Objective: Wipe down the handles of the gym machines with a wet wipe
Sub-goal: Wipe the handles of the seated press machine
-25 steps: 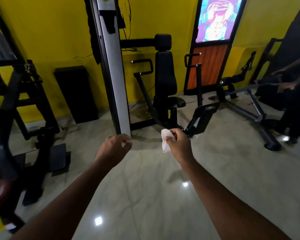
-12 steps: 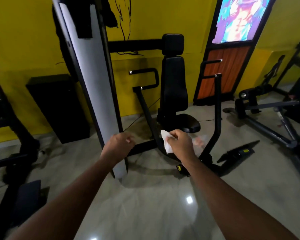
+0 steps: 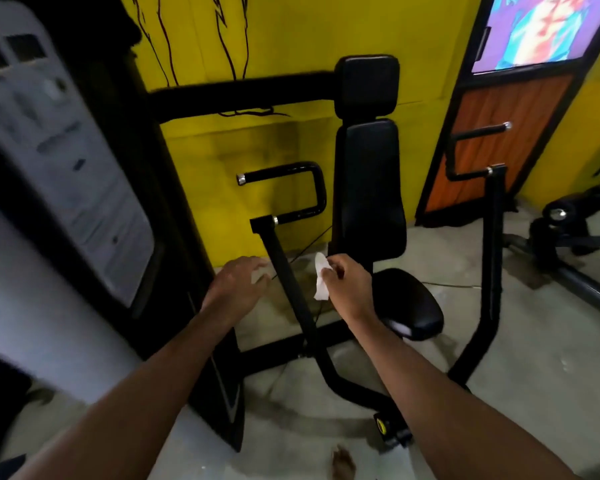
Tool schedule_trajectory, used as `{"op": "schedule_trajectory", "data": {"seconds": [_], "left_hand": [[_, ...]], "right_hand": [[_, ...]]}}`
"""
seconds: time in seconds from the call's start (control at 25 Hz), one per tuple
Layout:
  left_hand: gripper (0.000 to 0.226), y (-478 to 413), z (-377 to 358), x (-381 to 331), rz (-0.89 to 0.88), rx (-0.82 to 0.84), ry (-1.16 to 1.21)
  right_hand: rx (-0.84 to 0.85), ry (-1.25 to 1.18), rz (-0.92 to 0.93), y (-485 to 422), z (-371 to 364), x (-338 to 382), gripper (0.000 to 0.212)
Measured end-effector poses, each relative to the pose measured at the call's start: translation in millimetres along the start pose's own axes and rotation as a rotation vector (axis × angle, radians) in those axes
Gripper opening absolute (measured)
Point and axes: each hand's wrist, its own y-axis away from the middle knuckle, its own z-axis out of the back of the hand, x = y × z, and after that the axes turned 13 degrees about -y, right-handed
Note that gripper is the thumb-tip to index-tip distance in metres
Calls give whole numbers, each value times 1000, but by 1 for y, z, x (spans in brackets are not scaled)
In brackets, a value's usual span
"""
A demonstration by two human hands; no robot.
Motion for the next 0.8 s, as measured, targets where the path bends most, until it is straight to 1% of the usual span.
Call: {"op": "schedule_trajectory", "data": {"seconds": [0.08,0.2,0.28,0.36,0.4,0.48,0.52,0.56,0.6,0.68,0.72,0.8], "left_hand": [[31,-70,-18,4,12,-35,-33],[32,-142,-45,16,52,-42,-71],[36,-182,-60,29,73,-27,-93],[39,-211,-70,42,58,-19,-111],[41,-230,-78,51,58,-18,-117],[44,-266,-93,70,46,-13,-135],[45,-281,-99,77,29,-12,-151],[45,-295,-104,83,10,-11,-169],[46,-309,-108,88,-7,-10,-185],[48,-332,-126,101,-15,15,-210],[49,-339,-135,106,-26,43,-224],[53,-349,-154,114,-49,89,-248]], "right_hand": [[23,-2,14,-68,-15,-5,19],[74,30,29,-141,-44,-21,15],[123,76,58,-183,-66,-40,26],[173,162,136,-212,-83,-59,29],[191,158,136,-231,-94,-71,29],[188,244,174,-262,-117,-93,25],[207,319,212,-273,-128,-101,23],[215,339,258,-285,-138,-106,22],[253,287,291,-294,-147,-109,25],[286,339,451,-316,-167,-125,46],[317,386,460,-326,-176,-132,54],[342,446,430,-340,-188,-149,56]]}}
